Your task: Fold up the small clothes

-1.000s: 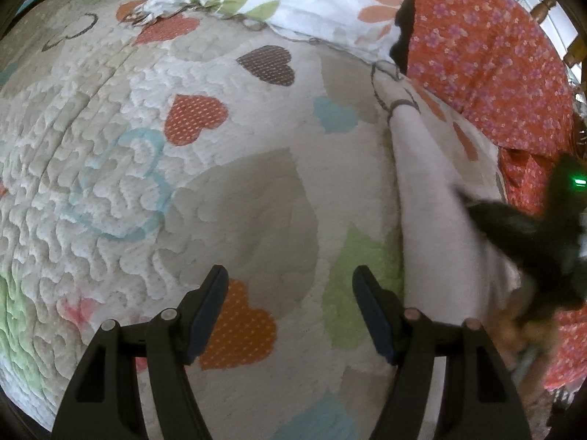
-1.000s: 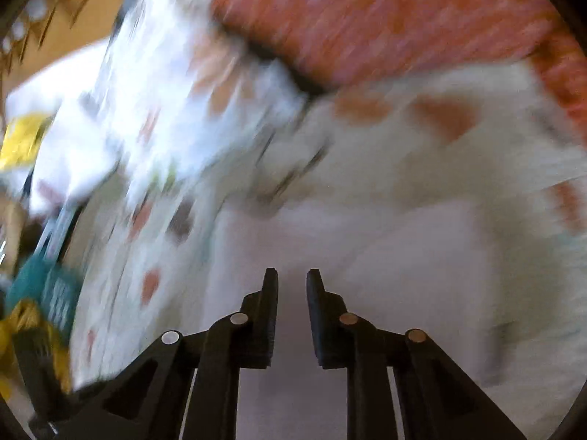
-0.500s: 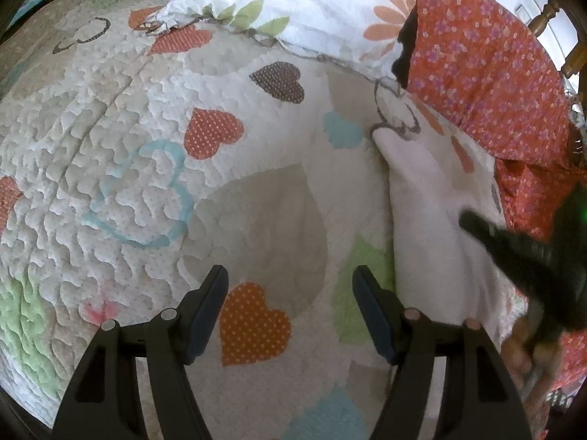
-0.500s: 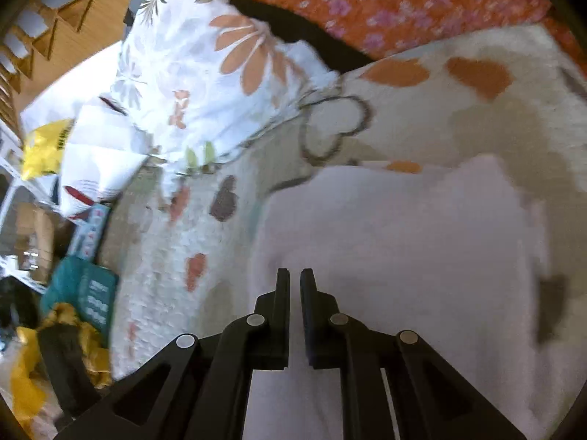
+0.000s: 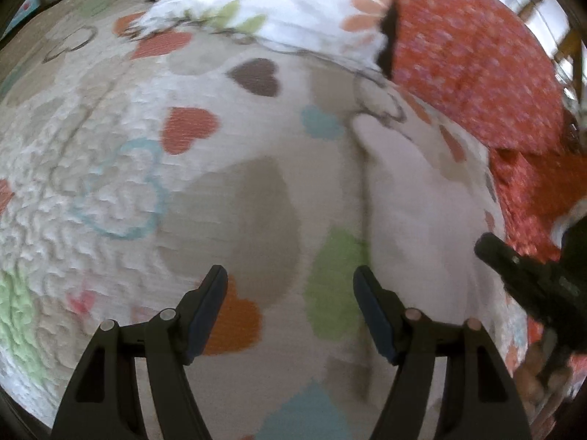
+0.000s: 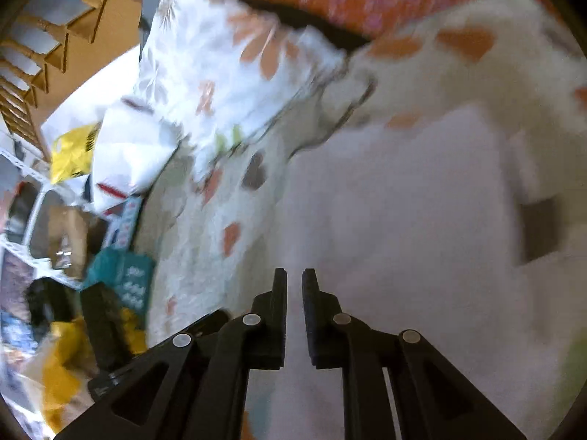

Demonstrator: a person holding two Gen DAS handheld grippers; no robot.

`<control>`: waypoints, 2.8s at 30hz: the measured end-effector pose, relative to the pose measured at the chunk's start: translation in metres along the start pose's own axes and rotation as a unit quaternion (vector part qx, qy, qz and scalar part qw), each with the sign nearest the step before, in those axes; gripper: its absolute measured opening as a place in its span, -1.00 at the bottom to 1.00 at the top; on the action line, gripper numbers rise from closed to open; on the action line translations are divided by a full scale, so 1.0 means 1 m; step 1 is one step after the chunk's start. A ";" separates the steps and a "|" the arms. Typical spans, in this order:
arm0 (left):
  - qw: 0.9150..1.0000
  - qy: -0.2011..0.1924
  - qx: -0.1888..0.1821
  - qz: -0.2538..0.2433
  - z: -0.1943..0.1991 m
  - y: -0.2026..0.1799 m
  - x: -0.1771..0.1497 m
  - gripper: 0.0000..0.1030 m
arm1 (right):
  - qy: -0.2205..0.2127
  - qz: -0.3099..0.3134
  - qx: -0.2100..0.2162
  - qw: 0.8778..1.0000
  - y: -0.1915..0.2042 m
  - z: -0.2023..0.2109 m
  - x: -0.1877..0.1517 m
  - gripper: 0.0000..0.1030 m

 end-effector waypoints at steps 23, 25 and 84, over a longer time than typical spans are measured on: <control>0.983 0.066 0.031 -0.166 -0.029 -0.044 -0.079 0.44 | 0.050 -0.013 -0.055 0.997 -0.062 0.059 -0.072 -0.65; 0.983 0.071 0.022 -0.170 -0.025 -0.039 -0.086 0.44 | 0.084 -0.018 -0.086 0.993 -0.073 0.049 -0.093 -0.68; 0.964 -0.166 0.131 -0.160 0.054 -0.022 -0.018 0.47 | 0.083 -0.007 0.067 0.994 0.008 0.022 -0.088 -0.28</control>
Point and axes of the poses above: each gripper's, at about its wrist camera, not at the fingertips, and z roughly against the way its jaws point, y to its left, x to its top, the point moved 7 cm from there along -z, roughly the way its jaws point, and after that the axes turned 13 degrees about z, right-handed, at the moved point
